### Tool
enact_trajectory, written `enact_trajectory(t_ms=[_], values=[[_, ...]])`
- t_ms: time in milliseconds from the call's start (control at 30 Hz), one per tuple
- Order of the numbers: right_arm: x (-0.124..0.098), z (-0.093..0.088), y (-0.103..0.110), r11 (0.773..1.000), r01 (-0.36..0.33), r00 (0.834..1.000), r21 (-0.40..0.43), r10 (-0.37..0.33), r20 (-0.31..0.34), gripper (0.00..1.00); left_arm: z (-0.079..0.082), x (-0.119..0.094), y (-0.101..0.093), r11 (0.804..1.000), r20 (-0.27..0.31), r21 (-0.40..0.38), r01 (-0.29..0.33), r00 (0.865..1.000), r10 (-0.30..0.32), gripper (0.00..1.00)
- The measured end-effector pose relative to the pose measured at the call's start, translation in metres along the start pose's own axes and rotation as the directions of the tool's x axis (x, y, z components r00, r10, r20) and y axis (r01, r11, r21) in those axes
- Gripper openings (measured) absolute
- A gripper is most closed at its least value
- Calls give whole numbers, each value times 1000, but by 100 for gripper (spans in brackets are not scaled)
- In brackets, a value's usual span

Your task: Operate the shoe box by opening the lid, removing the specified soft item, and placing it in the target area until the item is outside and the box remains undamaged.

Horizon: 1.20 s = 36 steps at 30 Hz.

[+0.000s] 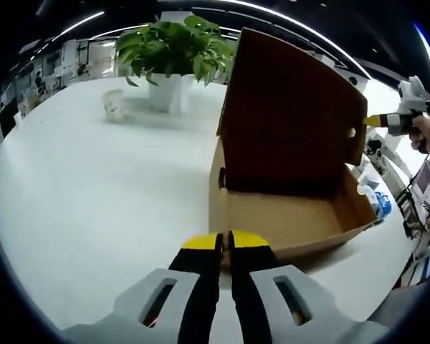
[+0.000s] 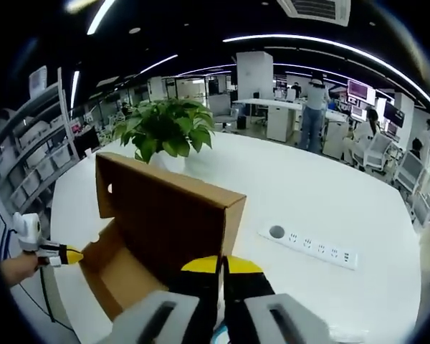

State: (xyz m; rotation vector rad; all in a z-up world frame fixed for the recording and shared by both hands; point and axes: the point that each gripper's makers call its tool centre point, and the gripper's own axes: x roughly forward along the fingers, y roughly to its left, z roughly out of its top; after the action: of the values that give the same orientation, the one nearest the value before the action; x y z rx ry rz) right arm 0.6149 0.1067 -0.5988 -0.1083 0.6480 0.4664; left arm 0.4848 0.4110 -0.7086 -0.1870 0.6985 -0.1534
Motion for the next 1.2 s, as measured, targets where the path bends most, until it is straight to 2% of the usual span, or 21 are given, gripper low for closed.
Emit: enact_trajectory(t_ms=[333,733,1200], values=[[-12,-8,9,1000,5,999,-30,-4,37,0,0,1,-1,1000,-9,13,12,1000,-12,3],[-24,-22,18,1000,-4,997,-13,5,76,0,-1,0,-2,999,-18,32,23,1000,-22,3],[-36,-43,30,999,-37,997,-26,38,69,0,-1,0,-2,998,-21,52,36,999,-35,3]])
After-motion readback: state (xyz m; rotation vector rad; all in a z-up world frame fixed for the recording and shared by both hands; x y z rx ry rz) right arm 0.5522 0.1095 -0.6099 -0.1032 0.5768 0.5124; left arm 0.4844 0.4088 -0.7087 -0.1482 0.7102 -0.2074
